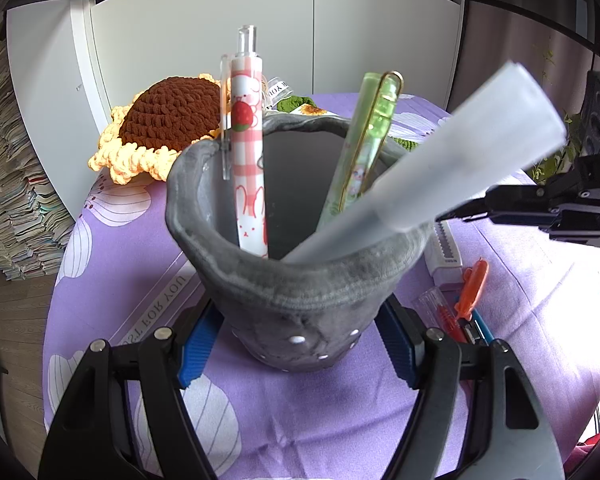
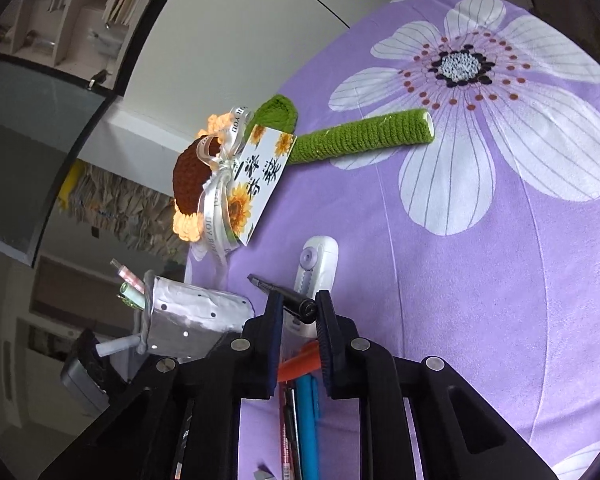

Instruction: Organize stationery

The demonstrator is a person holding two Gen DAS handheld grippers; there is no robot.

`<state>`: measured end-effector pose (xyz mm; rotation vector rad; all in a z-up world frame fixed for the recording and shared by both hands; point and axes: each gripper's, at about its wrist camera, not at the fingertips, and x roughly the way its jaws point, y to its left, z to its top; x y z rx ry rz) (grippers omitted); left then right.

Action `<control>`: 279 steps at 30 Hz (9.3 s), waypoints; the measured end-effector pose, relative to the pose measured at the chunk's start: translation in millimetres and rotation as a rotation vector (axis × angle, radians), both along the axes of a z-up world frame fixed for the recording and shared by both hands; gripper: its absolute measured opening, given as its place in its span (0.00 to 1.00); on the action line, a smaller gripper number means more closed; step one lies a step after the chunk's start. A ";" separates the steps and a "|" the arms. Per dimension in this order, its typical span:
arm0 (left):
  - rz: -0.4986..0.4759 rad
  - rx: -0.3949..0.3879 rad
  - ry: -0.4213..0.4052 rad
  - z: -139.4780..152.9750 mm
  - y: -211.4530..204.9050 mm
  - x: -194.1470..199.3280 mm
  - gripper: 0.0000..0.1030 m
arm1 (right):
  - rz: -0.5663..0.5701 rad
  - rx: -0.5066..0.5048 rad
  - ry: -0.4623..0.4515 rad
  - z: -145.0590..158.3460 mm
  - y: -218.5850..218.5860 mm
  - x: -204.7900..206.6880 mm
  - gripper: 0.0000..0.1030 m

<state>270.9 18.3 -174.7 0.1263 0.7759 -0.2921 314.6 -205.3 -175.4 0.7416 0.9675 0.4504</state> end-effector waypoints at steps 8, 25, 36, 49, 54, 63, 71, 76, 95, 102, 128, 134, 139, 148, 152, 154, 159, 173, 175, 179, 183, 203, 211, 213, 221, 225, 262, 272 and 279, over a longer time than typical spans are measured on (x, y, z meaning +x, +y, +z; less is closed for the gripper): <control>0.000 0.000 0.000 -0.1 0.1 0.1 0.70 | -0.004 -0.303 -0.315 88.4 13.3 -28.0 0.11; 0.000 0.000 0.000 -0.1 -0.1 -0.1 0.70 | 0.176 -0.381 -0.658 184.7 79.2 -67.9 0.11; 0.000 0.000 0.000 0.0 -0.2 -0.2 0.70 | 0.249 -0.435 -0.557 158.9 101.3 -53.1 0.11; 0.000 0.000 0.001 0.5 -1.2 -2.5 0.70 | 0.264 -0.363 -0.439 129.5 103.3 -25.4 0.11; 0.000 0.000 0.001 0.6 -1.2 -2.4 0.70 | 0.243 -0.365 -0.479 139.2 90.5 -40.1 0.11; 0.000 0.000 0.001 0.6 -1.2 -2.4 0.70 | 0.279 -0.507 -0.218 72.7 70.3 -46.9 0.11; 0.000 -0.003 0.002 0.9 -0.8 -2.1 0.70 | 0.308 -0.507 -0.065 25.1 66.3 -51.0 0.11; 0.000 -0.003 0.002 0.8 -0.8 -2.1 0.70 | 0.321 -0.526 -0.019 10.8 65.7 -57.6 0.12; 0.000 -0.005 0.008 0.2 -1.1 -0.6 0.71 | 0.370 -0.628 -0.023 8.1 79.7 -69.3 0.22; 0.000 -0.004 0.008 0.3 -1.1 -0.6 0.71 | 0.277 -0.717 -0.004 17.9 59.7 -65.9 0.22; 0.000 -0.004 0.008 -0.8 -0.3 1.2 0.71 | 0.366 -0.709 -0.028 9.2 95.2 -43.5 0.14; 0.000 -0.004 0.008 -0.7 -0.2 1.2 0.70 | 0.322 -0.633 -0.122 43.3 79.1 -57.8 0.14; 0.000 -0.004 0.008 -0.7 -0.2 1.2 0.70 | 0.274 -0.568 -0.213 77.1 65.5 -65.5 0.11; 0.000 -0.004 0.008 -0.7 -0.2 1.3 0.70 | 0.214 -0.527 -0.409 139.9 65.0 -68.0 0.11; 0.000 -0.004 0.008 -0.7 -0.2 1.3 0.70 | 0.207 -0.524 -0.524 173.2 76.2 -66.4 0.11; 0.000 -0.004 0.008 -0.8 -0.2 1.3 0.70 | 0.212 -0.516 -0.580 188.5 83.3 -65.7 0.11; 0.000 -0.004 0.009 -0.7 -0.2 1.3 0.70 | 0.242 -0.476 -0.654 204.5 103.2 -54.1 0.11; 0.000 -0.004 0.009 -0.7 -0.3 1.3 0.70 | 0.361 -0.523 -0.423 125.1 133.1 -16.0 0.11; 0.000 -0.004 0.009 -0.6 -0.3 1.2 0.70 | 0.369 -0.500 -0.391 119.9 129.8 -14.0 0.11; 0.000 -0.004 0.008 -1.0 0.8 2.3 0.70 | 0.365 -0.500 -0.372 120.0 122.0 -21.2 0.11; 0.000 -0.004 0.008 -1.0 0.9 2.3 0.70 | 0.342 -0.502 -0.378 123.4 103.4 -37.7 0.11; 0.000 -0.004 0.009 -1.0 0.8 2.3 0.70 | 0.373 -0.560 0.007 10.6 89.9 -50.1 0.11; 0.000 -0.004 0.009 -1.0 1.0 2.3 0.70 | 0.374 -0.607 0.003 7.8 93.5 -52.0 0.18; 0.000 -0.004 0.009 -1.0 0.8 2.3 0.70 | 0.367 -0.646 0.000 8.9 91.2 -53.7 0.20; 0.000 -0.004 0.009 -1.0 0.7 2.3 0.70 | 0.314 -0.617 0.028 15.6 72.9 -52.9 0.21; 0.000 -0.004 0.009 -1.0 0.8 2.4 0.70 | 0.304 -0.627 0.068 6.8 75.4 -47.2 0.21; -0.001 -0.003 0.009 -1.0 0.7 2.5 0.70 | 0.222 -0.466 -0.593 207.2 86.1 -80.0 0.12; -0.001 -0.003 0.009 -1.0 0.7 2.6 0.70 | 0.314 -0.531 -0.543 183.9 137.0 -31.8 0.12; 0.000 -0.003 0.009 -1.0 0.5 2.5 0.70 | 0.361 -0.564 -0.449 145.8 149.2 -11.9 0.12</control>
